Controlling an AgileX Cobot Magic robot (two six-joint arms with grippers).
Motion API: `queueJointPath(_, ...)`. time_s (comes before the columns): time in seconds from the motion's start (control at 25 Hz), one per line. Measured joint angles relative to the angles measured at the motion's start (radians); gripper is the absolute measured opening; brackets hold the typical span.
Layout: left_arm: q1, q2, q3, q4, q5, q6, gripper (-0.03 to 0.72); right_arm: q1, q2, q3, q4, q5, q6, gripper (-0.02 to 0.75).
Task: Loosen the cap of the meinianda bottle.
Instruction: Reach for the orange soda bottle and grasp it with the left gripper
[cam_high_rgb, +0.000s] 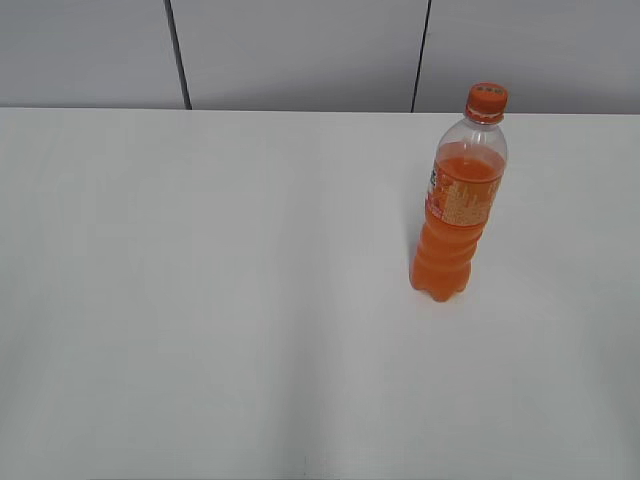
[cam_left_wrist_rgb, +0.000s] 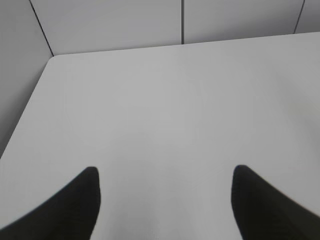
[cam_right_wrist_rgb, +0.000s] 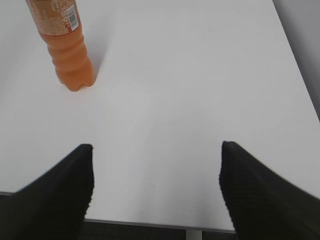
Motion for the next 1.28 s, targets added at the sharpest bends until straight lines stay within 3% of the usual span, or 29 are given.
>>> queueJointPath(0.96,0.0,0.0,0.0,0.0,0.0,0.001,0.499,0.0,0.0,0.0,0.0,0.0,0.0,0.587)
queueJointPath(1.28,0.0,0.0,0.0,0.1,-0.002,0.001,0.499,0.0,0.0,0.0,0.0,0.0,0.0,0.587)
